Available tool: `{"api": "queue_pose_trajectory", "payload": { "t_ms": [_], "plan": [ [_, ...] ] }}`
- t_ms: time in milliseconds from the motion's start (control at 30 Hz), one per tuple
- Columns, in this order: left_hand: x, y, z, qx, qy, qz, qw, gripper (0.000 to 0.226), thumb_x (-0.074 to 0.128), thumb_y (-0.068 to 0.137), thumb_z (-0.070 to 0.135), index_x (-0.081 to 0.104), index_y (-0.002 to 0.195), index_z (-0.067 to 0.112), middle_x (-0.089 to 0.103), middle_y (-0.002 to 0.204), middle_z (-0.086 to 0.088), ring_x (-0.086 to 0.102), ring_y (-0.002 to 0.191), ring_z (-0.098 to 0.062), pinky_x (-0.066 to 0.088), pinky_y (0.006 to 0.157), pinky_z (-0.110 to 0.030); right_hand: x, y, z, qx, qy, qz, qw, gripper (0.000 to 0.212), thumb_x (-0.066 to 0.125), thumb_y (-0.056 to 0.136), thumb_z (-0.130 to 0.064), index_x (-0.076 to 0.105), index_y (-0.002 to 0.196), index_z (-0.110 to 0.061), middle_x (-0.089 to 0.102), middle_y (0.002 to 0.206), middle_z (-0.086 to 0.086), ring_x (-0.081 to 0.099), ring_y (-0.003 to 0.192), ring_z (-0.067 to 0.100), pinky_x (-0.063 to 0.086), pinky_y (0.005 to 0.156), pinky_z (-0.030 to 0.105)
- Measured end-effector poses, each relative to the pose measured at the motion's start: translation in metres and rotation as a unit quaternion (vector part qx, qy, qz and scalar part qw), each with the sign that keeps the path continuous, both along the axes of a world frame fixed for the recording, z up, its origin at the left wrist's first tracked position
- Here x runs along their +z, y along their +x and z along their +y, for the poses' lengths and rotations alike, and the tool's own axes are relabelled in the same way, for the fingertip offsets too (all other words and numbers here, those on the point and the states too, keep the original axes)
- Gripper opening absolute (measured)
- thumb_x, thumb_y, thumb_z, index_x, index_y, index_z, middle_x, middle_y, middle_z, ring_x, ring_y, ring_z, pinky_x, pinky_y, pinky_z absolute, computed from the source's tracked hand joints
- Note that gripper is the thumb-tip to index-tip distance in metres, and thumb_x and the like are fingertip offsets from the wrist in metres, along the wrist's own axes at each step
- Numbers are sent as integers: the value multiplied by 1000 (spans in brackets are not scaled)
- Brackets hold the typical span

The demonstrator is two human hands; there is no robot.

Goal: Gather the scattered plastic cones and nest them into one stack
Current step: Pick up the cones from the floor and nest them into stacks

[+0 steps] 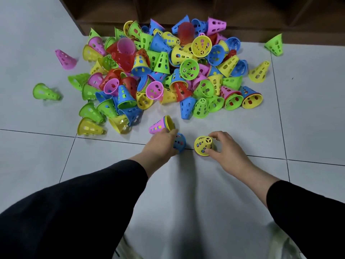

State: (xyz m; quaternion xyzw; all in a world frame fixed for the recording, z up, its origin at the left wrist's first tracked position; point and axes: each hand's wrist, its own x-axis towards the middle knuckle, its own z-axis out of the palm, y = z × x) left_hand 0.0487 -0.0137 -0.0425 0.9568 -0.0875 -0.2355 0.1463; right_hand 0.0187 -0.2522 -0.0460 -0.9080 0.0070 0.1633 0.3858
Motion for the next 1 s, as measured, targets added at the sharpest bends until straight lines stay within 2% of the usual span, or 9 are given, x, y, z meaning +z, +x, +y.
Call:
{"api": "queue_pose_trajectory", "payload": {
  "t_ms": [100, 200, 300, 400, 500, 667, 800, 900, 1000],
  "plan": [
    [-3, -6, 0, -9, -27, -41, 999, 79, 54, 89, 63, 26, 154, 26, 44, 146, -9, 44, 128, -33, 38, 102, -43, 4, 10, 2, 11, 7, -4, 1000, 51, 71, 87, -39, 53, 130, -20, 50, 127, -10, 48, 116, 5, 36, 93, 20],
    [4, 2, 14, 21, -68, -143, 987, 60, 34, 96, 56, 43, 144, 22, 54, 136, -7, 50, 121, -32, 39, 95, -43, 7, 34, 2, -28, 10, -34, 999, 45, 62, 93, -41, 54, 131, -20, 53, 133, -4, 51, 123, 12, 43, 100, 31],
    [-2, 24, 34, 63, -32, -163, 984, 53, 55, 90, 24, 44, 141, 17, 54, 128, -14, 54, 108, -39, 46, 84, -45, 4, 65, 1, -21, -34, -46, 998, 47, 63, 94, -36, 49, 136, -22, 49, 138, 2, 53, 123, 21, 46, 98, 37],
    [-12, 46, 45, 59, 28, -90, 994, 81, 66, 83, 24, 25, 153, 25, 36, 149, -14, 48, 122, -41, 47, 94, -50, -2, 99, 7, 50, -93, -44, 993, 62, 62, 95, -25, 33, 150, -21, 35, 152, 5, 44, 134, 25, 42, 106, 38],
    [-24, 69, 45, 24, 39, -52, 998, 84, 66, 83, 28, 18, 152, 32, 28, 153, -13, 48, 122, -42, 48, 94, -51, -9, 130, 18, 115, -151, -47, 981, 68, 57, 97, -15, 22, 156, -20, 22, 160, 7, 33, 142, 29, 38, 111, 42],
    [-35, 86, 42, 55, 23, -61, 996, 66, 64, 85, 24, 30, 142, 25, 48, 119, -15, 55, 105, -40, 49, 80, -48, -23, 154, 28, 127, -216, -78, 965, 56, 56, 96, -12, 39, 148, -20, 39, 139, 11, 54, 113, 36, 52, 88, 47],
    [-40, 82, 41, 104, 19, -67, 992, 53, 62, 91, 25, 34, 136, 25, 49, 116, -13, 58, 97, -39, 42, 70, -42, -31, 158, 34, 109, -245, -107, 957, 48, 62, 92, -15, 52, 137, -21, 43, 116, 11, 53, 95, 36, 53, 76, 46],
    [-42, 82, 42, 145, -20, -66, 987, 40, 61, 93, 27, 37, 125, 21, 48, 110, -12, 55, 90, -36, 35, 68, -38, -33, 154, 35, 88, -240, -109, 961, 41, 65, 90, -14, 56, 130, -16, 45, 115, 11, 55, 92, 35, 53, 75, 46],
    [-41, 80, 48, 143, -54, -72, 986, 45, 68, 87, 28, 39, 121, 20, 51, 111, -12, 57, 94, -37, 39, 70, -37, -30, 150, 32, 99, -231, -107, 962, 39, 65, 91, -17, 55, 128, -14, 47, 115, 10, 58, 88, 34, 54, 73, 46]
  ]
}}
